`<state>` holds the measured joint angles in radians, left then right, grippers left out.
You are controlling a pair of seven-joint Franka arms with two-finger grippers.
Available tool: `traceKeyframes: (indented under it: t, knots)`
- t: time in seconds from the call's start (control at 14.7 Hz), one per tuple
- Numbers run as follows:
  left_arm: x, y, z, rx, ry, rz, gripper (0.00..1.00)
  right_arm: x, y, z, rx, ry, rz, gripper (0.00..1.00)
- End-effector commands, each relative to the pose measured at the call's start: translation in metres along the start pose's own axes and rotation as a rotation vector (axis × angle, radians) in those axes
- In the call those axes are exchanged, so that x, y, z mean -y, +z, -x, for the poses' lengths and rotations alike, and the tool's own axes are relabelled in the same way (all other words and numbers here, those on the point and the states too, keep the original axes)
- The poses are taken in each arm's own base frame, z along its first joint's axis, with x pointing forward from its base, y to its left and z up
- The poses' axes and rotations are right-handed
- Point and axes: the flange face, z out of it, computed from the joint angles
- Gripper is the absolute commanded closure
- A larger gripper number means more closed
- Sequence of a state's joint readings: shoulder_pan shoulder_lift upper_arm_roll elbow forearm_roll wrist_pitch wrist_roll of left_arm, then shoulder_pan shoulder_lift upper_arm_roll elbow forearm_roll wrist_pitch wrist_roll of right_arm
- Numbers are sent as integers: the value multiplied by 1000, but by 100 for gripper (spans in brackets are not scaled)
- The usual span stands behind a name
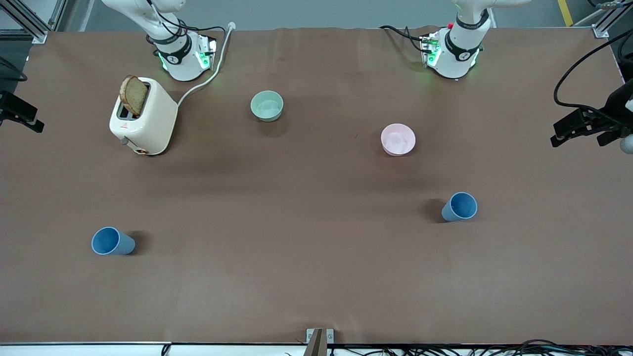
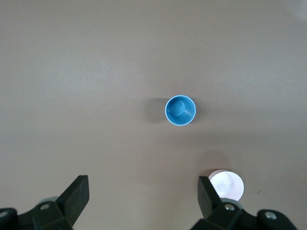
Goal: Stack blue cups with both arms
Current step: 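Move the right gripper and the left gripper toward the two blue cups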
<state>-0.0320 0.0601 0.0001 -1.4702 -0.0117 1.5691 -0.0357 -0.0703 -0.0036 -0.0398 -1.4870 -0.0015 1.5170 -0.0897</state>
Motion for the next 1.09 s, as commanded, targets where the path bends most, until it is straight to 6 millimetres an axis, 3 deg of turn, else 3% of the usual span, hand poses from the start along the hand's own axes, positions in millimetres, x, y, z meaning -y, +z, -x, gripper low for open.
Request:
traceKeyframes:
  t: [0.0, 0.41, 0.88, 1.02]
  knots:
    - [-2, -9, 5, -1, 14, -12, 0, -4, -1, -2, -2, 0, -15, 0]
    - [-14, -1, 5, 34, 24, 2, 0, -4, -2, -2, -3, 2, -16, 0]
    - [-6, 14, 0, 74, 23, 2, 0, -3, -3, -3, -5, 0, -14, 0]
    - [-1, 29, -7, 97, 14, 0, 0, 2, 2, -5, 1, -12, -15, 0]
